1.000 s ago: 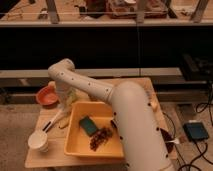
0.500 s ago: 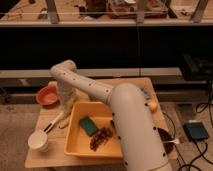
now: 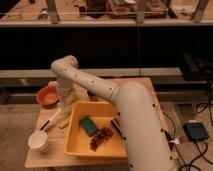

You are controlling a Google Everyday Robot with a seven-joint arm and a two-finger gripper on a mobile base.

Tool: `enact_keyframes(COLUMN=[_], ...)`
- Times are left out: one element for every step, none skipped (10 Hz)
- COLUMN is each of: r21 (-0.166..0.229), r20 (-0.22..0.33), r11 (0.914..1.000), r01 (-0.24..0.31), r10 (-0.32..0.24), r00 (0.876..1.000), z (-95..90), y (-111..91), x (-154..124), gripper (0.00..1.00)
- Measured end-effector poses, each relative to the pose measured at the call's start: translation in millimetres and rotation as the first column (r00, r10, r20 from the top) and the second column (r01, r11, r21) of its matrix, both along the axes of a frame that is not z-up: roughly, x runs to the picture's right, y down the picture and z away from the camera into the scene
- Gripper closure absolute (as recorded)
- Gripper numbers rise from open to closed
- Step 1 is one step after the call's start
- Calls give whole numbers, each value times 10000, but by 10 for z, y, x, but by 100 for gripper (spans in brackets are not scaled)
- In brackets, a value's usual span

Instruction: Place brush in red bowl

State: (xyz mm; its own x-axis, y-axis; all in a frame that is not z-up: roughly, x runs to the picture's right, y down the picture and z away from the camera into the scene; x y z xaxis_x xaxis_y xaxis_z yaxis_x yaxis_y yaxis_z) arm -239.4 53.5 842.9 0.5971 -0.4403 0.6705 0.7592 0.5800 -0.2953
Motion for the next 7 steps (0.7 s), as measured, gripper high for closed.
enact_keyframes(r21=[-79, -198, -306, -348, -332, -278, -202], r20=[61, 116, 135, 114, 101, 75, 54], r11=[9997, 9987, 9968, 9955, 9949, 9946, 9950], r01=[-219, -477, -736, -887, -953, -998, -979], r10=[220, 480, 740, 891, 957, 1000, 980], r00=[9997, 9988, 9972, 9960, 9954, 9950, 9952], z=[-21, -20, -13, -7, -32, -74, -106], y=[-35, -52, -74, -104, -168, -267, -358], x=[7, 17, 36, 52, 38, 16, -7], gripper=[91, 91, 91, 91, 91, 91, 91])
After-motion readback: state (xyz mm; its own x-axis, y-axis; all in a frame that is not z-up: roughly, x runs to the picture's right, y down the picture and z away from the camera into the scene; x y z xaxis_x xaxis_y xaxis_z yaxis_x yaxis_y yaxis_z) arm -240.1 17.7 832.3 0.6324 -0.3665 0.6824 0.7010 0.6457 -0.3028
